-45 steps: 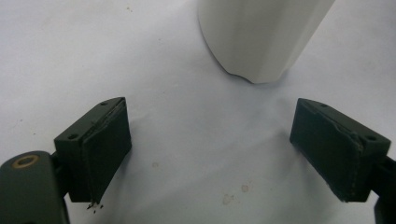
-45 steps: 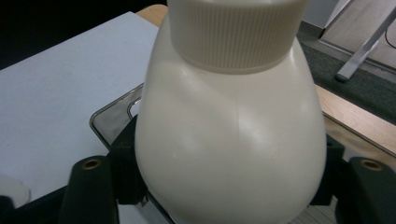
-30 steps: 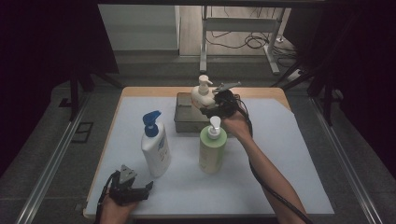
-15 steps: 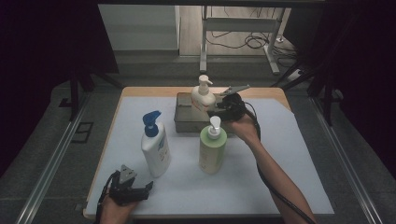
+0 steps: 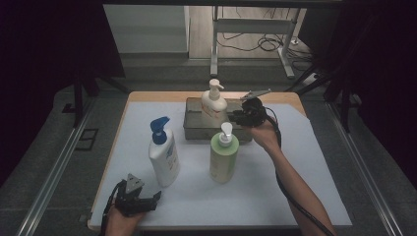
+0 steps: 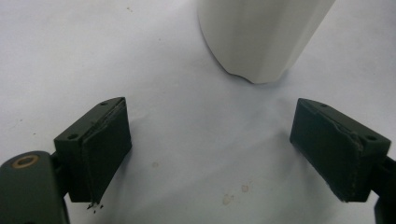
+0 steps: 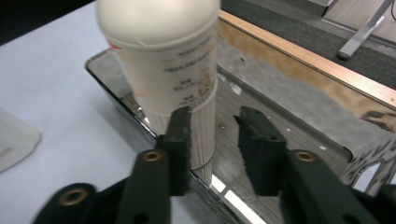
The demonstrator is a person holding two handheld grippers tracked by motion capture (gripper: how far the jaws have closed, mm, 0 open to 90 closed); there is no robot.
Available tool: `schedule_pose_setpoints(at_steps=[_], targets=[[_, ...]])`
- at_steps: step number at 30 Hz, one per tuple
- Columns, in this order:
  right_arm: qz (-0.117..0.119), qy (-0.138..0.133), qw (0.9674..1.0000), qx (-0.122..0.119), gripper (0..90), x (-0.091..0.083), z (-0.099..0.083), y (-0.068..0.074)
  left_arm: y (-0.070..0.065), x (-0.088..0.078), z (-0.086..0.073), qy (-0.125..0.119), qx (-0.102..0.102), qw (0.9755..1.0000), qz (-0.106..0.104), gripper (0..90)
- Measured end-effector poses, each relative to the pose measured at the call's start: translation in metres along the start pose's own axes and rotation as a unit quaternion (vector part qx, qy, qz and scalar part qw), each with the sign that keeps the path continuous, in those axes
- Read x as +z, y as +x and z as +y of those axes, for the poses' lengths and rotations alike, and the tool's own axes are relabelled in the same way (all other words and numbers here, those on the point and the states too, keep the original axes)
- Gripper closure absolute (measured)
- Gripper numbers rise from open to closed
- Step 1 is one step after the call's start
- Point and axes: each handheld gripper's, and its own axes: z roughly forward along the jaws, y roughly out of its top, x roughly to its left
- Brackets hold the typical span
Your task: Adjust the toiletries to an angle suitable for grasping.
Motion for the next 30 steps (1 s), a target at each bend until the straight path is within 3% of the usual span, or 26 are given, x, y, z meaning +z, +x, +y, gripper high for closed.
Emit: schedule_pose_setpoints(at_steps=[7,9,19,30], targets=[[-0.011,0.005,0.9998,0.018,88.0,0.015,0.000,-0.004,0.000,0.000,0.000,0.000,0.000,1.0000,0.001,12.1],[-0.015,0.013,0.9997,0.016,89.7,0.021,0.000,-0.004,0.000,0.000,0.000,0.001,0.000,1.0000,0.001,12.1],[-0.020,0.043,0.9985,0.028,89.7,0.049,0.000,-0.004,0.000,0.000,0.000,0.001,0.000,1.0000,0.001,12.1],[-0.011,0.047,0.9980,0.041,89.6,0.055,0.000,-0.003,0.000,0.000,0.000,0.001,0.000,1.0000,0.001,12.1]])
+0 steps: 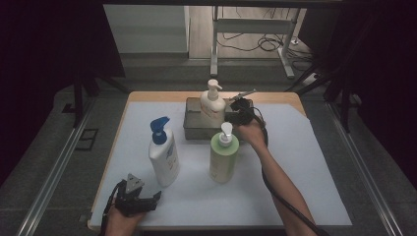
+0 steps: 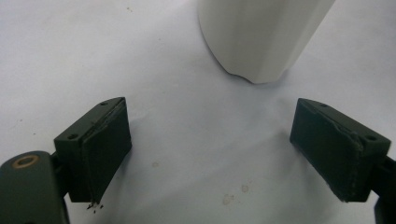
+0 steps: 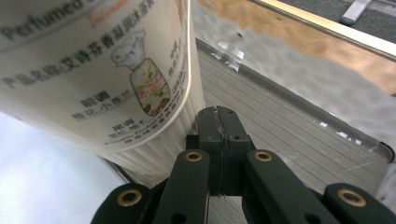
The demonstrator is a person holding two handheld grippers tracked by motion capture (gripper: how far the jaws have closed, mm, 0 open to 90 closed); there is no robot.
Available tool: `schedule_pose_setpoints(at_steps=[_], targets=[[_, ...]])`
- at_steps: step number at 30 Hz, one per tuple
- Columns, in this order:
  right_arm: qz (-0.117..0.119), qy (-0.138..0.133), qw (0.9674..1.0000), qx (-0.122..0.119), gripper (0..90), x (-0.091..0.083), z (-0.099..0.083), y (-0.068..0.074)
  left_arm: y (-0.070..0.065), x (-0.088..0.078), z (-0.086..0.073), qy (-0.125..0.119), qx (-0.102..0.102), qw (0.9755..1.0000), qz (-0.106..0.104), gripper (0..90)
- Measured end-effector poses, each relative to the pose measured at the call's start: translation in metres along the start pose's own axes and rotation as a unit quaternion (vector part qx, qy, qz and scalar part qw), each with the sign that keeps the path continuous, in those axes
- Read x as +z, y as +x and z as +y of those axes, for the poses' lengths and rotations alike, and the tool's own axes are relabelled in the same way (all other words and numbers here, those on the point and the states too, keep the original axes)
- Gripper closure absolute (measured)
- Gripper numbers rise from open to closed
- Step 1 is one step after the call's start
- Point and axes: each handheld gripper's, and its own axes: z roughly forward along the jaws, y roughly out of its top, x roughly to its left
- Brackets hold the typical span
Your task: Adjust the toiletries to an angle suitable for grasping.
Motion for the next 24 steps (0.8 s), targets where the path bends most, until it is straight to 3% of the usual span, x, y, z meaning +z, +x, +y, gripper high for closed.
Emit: schedule_pose_setpoints(at_steps=[24], targets=[[0.024,0.010,0.9996,-0.007,88.8,0.017,0.006,0.013,0.000,0.000,0.000,0.000,0.000,1.0000,0.000,12.1]])
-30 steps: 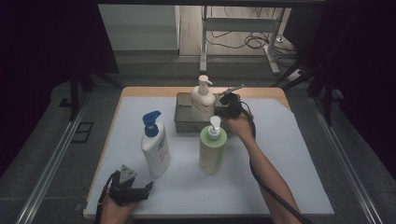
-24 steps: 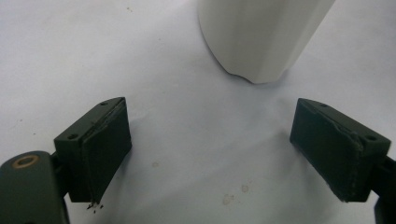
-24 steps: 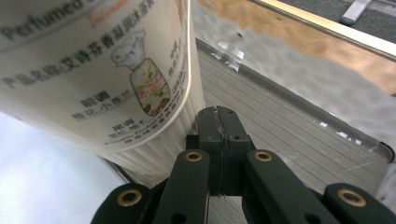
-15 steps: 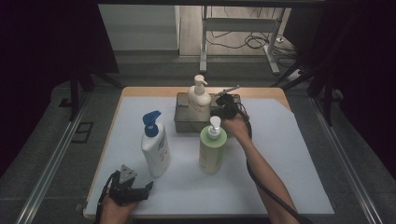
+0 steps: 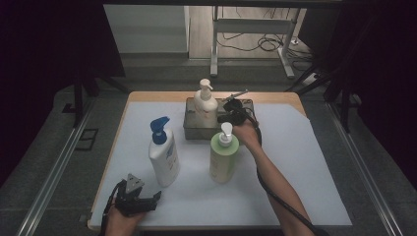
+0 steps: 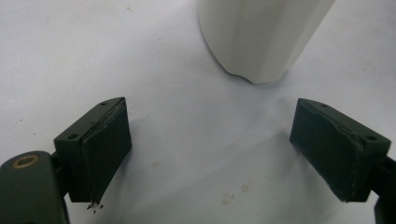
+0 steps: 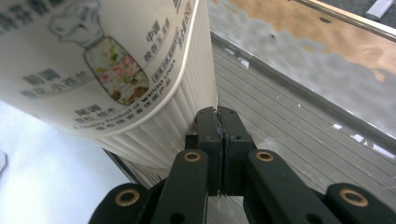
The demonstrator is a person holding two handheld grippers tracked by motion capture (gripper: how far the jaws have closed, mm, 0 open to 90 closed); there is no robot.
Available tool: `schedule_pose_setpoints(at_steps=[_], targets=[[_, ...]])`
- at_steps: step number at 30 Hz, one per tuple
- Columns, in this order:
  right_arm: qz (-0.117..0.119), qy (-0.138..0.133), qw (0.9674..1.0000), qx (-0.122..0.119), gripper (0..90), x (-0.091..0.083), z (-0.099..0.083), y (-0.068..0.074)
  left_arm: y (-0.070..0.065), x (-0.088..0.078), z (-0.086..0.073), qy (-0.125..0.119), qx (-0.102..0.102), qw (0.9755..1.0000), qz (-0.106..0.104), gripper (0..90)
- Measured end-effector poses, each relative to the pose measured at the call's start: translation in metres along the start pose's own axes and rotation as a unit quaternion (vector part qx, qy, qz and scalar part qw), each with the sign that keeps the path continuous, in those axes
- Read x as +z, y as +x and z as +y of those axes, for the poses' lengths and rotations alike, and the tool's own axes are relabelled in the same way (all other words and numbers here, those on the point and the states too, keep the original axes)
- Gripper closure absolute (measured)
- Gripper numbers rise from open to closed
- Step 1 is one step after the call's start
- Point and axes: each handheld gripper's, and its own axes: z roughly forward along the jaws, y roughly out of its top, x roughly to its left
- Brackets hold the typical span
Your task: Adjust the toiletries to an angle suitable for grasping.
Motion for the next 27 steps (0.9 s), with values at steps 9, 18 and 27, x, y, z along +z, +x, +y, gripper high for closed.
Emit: schedule_pose_setpoints(at_steps=[9,18,27], targets=[[0.011,0.003,0.9999,-0.013,88.5,0.007,0.006,0.008,0.000,0.000,0.000,-0.001,0.000,1.0000,0.000,12.1],[0.020,0.006,0.9994,-0.029,87.7,0.014,0.011,0.016,0.000,0.000,0.000,0.000,0.000,1.0000,0.000,12.1],[0.036,0.003,0.9988,-0.035,88.0,0.020,0.013,0.022,0.000,0.000,0.000,0.000,0.000,1.0000,0.000,12.1]])
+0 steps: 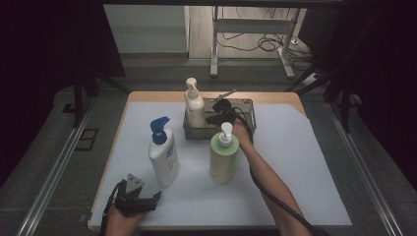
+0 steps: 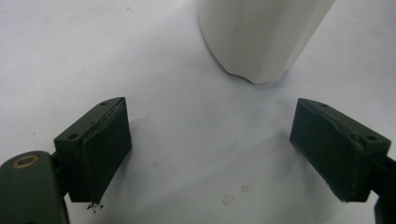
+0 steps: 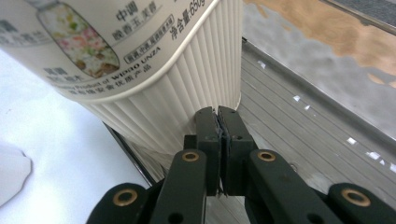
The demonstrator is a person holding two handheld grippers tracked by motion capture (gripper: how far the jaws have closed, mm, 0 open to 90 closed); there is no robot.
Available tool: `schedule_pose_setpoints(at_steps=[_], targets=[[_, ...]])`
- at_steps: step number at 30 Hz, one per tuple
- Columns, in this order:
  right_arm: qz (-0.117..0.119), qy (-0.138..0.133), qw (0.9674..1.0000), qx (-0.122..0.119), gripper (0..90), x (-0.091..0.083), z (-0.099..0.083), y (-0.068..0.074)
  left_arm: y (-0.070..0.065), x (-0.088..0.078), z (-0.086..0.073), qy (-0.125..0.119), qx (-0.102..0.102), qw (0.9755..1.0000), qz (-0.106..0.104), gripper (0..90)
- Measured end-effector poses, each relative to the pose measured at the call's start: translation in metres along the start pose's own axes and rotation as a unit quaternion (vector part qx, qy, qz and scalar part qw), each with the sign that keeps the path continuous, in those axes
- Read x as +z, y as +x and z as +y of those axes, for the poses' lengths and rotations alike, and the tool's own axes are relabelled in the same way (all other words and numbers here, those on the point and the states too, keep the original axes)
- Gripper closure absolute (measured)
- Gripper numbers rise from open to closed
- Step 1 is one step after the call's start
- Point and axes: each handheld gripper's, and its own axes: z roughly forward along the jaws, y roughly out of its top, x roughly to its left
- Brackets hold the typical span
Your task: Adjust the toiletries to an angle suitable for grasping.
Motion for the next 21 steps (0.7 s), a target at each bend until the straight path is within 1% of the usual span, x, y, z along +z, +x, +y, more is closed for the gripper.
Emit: schedule_pose_setpoints(at_steps=[6,10,15,21], targets=[[0.010,0.005,0.9999,-0.007,88.2,0.005,0.001,0.004,0.000,0.000,0.000,0.000,0.000,1.0000,0.000,12.1],[0.012,0.008,0.9998,-0.015,88.2,0.007,0.002,0.005,0.000,0.000,0.000,0.000,0.000,1.0000,0.000,12.1],[0.014,0.008,0.9998,-0.012,89.0,0.008,0.004,0.007,0.000,0.000,0.000,0.000,0.000,1.0000,0.000,12.1],[0.022,0.007,0.9995,-0.020,89.2,0.010,0.007,0.011,0.000,0.000,0.000,0.000,0.000,1.0000,0.000,12.1]])
